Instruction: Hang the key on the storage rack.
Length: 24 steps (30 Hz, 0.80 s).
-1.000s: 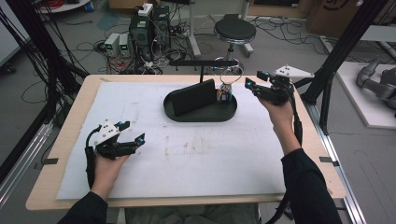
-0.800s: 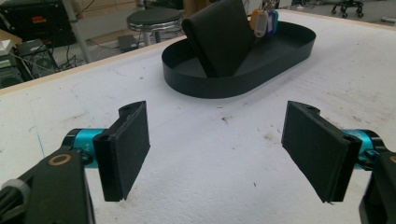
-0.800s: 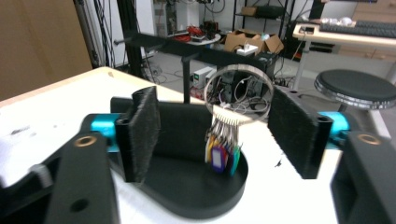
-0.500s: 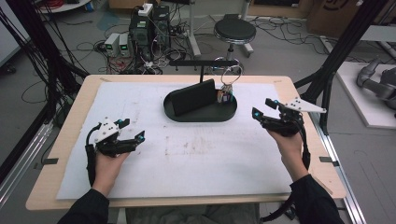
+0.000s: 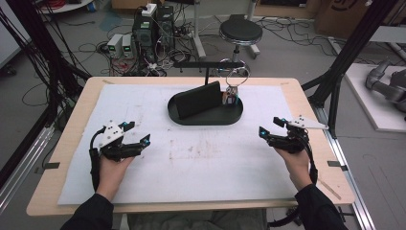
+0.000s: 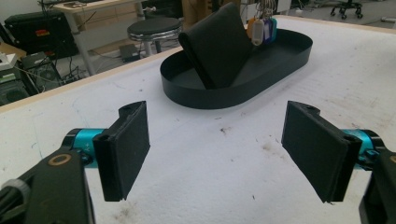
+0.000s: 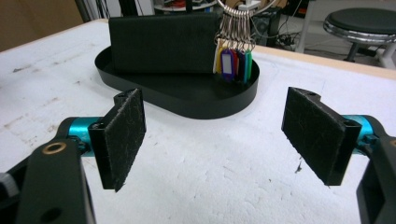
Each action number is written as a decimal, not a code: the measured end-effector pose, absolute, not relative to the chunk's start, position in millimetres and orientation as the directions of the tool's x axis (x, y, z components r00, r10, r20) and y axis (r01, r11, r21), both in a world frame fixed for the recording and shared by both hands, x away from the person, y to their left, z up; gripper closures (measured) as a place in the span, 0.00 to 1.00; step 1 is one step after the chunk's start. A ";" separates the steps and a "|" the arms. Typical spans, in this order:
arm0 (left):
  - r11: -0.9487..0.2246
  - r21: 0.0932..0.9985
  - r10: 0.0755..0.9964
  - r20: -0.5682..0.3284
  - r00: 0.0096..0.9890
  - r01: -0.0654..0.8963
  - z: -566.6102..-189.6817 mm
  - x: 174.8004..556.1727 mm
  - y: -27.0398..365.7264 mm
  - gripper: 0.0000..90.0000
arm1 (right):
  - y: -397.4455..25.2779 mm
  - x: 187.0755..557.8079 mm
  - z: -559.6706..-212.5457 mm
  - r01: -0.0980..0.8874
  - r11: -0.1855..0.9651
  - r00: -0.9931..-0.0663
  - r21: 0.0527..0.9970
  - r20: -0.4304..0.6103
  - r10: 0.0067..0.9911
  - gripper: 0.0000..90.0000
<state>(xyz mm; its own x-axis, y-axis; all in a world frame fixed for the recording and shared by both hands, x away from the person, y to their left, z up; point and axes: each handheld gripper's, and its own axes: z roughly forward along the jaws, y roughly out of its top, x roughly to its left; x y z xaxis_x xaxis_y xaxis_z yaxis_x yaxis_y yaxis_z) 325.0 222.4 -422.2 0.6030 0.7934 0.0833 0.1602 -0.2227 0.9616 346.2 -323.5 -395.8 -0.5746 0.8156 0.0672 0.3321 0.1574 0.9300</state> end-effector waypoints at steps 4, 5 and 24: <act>-0.219 0.962 0.801 0.081 0.593 0.164 -422.1 324.4 226.0 0.26 | -319.3 350.2 -404.1 0.353 0.190 -0.578 0.916 0.054 0.814 0.25; -0.218 0.962 0.802 0.080 0.592 0.165 -422.3 324.1 226.7 0.26 | -318.0 350.8 -405.8 0.364 0.201 -0.580 0.910 0.052 0.813 0.25; -0.231 0.958 0.806 0.090 0.586 0.171 -422.0 322.8 225.1 0.26 | -316.0 353.2 -412.2 0.381 0.223 -0.577 0.897 0.042 0.816 0.25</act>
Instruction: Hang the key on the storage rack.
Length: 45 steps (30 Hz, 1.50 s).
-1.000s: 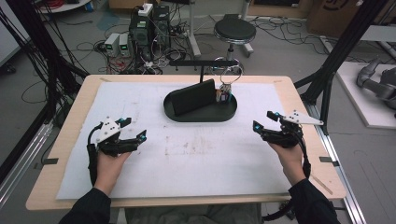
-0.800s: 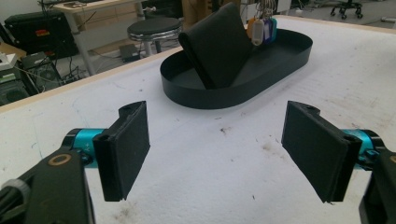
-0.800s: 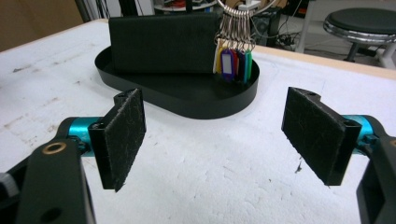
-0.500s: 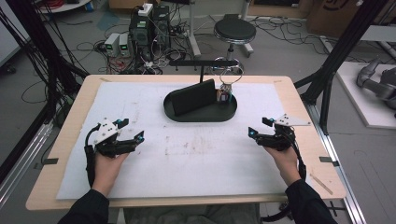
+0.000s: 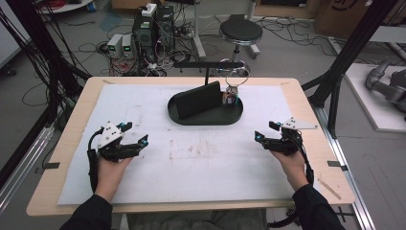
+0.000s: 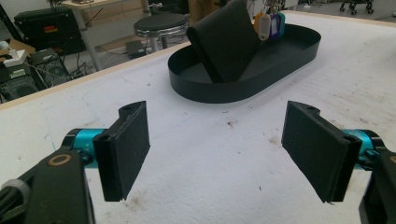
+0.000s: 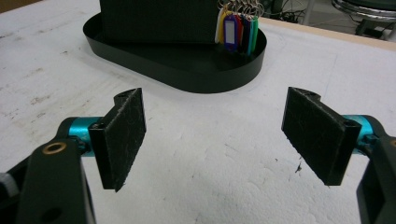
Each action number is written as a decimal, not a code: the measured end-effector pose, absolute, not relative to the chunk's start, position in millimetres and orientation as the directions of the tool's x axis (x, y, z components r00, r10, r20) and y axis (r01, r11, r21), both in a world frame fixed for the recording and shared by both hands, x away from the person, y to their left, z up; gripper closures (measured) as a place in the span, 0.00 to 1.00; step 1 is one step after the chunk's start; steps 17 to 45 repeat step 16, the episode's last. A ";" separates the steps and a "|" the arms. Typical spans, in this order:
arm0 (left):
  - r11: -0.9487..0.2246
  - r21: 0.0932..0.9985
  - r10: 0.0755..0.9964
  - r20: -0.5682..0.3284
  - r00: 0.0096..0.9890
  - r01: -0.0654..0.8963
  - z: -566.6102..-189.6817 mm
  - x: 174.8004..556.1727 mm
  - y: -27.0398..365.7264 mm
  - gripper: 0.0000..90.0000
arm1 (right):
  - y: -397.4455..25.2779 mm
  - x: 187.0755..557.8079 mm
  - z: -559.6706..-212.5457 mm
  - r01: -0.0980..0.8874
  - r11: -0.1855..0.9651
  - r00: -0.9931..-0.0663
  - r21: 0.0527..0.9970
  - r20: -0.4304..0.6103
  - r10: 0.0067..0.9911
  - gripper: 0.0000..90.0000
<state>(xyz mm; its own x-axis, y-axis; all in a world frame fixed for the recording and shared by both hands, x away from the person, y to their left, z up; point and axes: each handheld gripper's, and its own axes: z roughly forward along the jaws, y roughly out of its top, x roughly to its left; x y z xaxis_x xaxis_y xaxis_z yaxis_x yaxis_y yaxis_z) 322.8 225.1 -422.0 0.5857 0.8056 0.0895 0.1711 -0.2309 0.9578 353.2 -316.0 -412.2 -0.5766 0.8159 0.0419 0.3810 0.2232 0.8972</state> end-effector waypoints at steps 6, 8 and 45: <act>-0.232 0.958 0.806 0.090 0.585 0.171 -422.0 322.7 225.0 0.26 | -315.1 353.1 -413.0 0.379 0.232 -0.581 0.896 0.036 0.813 0.25; -0.232 0.957 0.806 0.090 0.585 0.173 -422.0 322.8 225.0 0.26 | -315.2 352.9 -413.0 0.382 0.227 -0.579 0.896 0.041 0.814 0.25; -0.234 0.956 0.806 0.089 0.585 0.178 -422.0 326.2 224.5 0.26 | -318.3 353.1 -413.2 0.386 0.214 -0.578 0.897 0.055 0.814 0.25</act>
